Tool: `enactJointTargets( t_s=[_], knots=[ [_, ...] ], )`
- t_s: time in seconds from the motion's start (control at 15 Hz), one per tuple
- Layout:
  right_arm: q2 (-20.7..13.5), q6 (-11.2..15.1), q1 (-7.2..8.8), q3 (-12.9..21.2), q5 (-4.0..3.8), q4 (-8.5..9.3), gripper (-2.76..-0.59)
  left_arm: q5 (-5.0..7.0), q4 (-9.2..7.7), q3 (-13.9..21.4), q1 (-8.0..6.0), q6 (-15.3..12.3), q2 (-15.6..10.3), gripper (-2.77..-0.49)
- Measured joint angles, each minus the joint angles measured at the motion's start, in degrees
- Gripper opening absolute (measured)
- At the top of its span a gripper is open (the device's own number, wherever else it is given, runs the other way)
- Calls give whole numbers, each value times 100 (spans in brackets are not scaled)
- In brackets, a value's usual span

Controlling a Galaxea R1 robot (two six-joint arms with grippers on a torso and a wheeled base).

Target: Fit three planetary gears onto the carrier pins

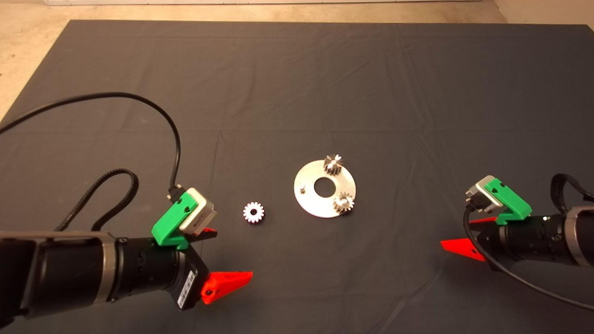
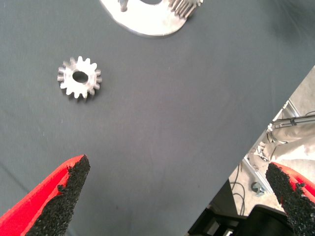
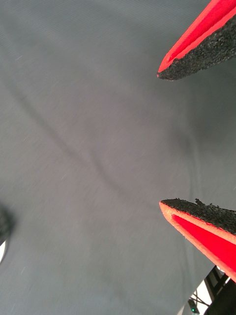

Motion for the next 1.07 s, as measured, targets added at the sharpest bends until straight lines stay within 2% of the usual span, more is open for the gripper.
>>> enactJointTargets(
  t_s=[0.07,0.13,0.27,0.4,0.47,0.6,0.67,0.73,0.8,0.87,1.07],
  knots=[
    [15,-2,32,20,33,-17,-158,9,10,0,-2,-2,17,-64],
    [15,-2,131,37,46,-17,-158,15,2,0,-1,-2,102,-64],
    [-9,-2,454,37,147,-20,-158,-15,11,0,0,-2,302,-64],
    [-12,-2,507,48,177,-32,-158,-4,30,0,0,-2,265,-64],
    [-12,0,507,48,208,-32,-158,11,109,0,4,-2,252,-64],
    [-14,-2,507,52,267,-32,-158,16,534,0,153,-2,254,-64],
    [-20,-2,506,56,283,-32,-158,52,754,0,309,-2,267,-64],
    [-24,-2,507,59,286,-31,-158,183,903,0,447,-2,276,-64],
    [-29,-2,507,67,286,-32,-158,394,1008,0,509,2,280,-64],
    [-24,0,507,76,308,-32,-158,529,1133,-2,539,2,280,-64],
    [-26,0,507,85,313,-32,-158,564,1462,-170,611,4,333,-64]
  ],
)
